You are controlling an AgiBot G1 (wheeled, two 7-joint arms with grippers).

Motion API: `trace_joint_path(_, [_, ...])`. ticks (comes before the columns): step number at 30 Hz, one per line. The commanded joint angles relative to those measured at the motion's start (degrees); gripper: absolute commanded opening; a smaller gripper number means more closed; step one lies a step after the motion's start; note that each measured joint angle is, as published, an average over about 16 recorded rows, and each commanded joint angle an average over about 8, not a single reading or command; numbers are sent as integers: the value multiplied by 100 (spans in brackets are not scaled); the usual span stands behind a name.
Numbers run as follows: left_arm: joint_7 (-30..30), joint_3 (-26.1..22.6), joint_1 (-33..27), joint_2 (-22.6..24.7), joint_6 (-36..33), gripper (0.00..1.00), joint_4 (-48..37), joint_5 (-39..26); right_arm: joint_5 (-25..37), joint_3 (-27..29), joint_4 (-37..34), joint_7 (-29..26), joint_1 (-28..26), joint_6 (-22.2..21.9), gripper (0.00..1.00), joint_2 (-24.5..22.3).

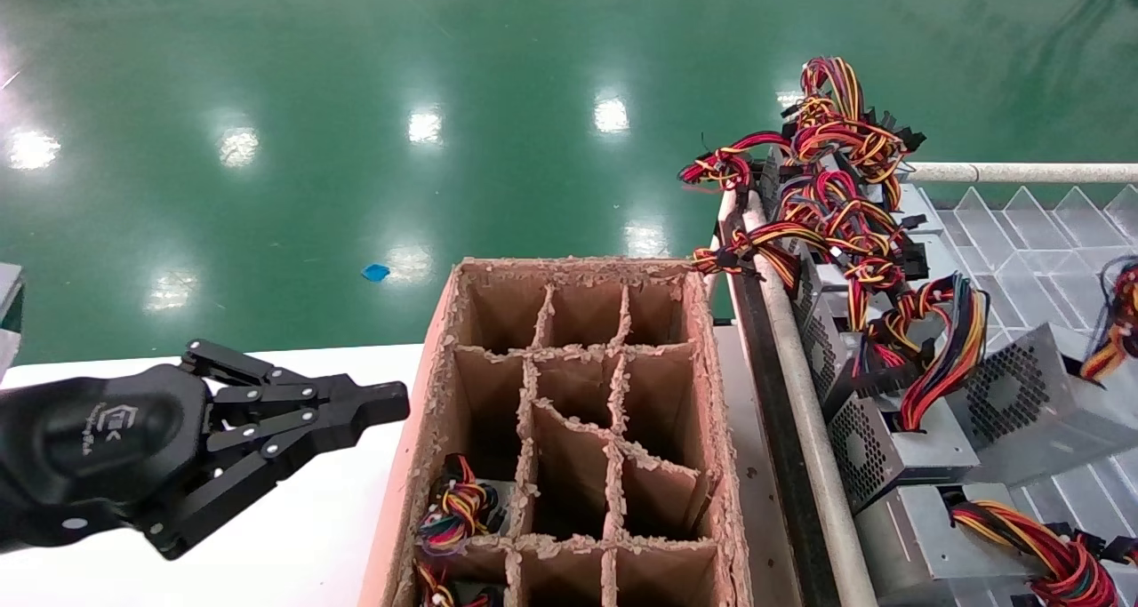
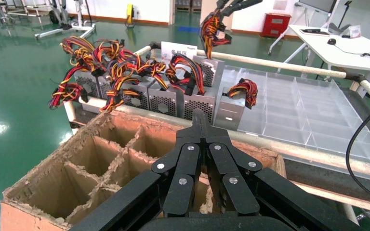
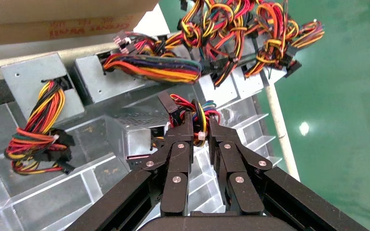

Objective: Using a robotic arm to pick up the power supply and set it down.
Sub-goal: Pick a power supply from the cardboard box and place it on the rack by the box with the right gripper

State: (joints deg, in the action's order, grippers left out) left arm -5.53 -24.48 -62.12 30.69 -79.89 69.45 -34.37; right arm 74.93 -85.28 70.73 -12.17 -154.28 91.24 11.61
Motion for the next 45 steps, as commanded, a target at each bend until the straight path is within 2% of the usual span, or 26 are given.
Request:
trace_joint_path(1, [0, 0, 0, 0, 0, 0, 0, 0, 15, -61, 147, -107, -96, 11, 0, -107])
trace_joint_path(13, [0, 0, 0, 0, 0, 0, 0, 0, -95, -575, 403, -229, -474, 38, 0, -223])
trace_joint_path(22, [0, 0, 0, 0, 0, 0, 0, 0, -69, -744, 505, -290, -782, 62, 0, -305])
trace_joint_path(33, [0, 0, 0, 0, 0, 0, 0, 0, 27, -437, 562, -269, -887, 75, 0, -530])
trace_joint_path(45, [0, 0, 0, 0, 0, 0, 0, 0, -447, -46, 586, -122, -617, 41, 0, -932])
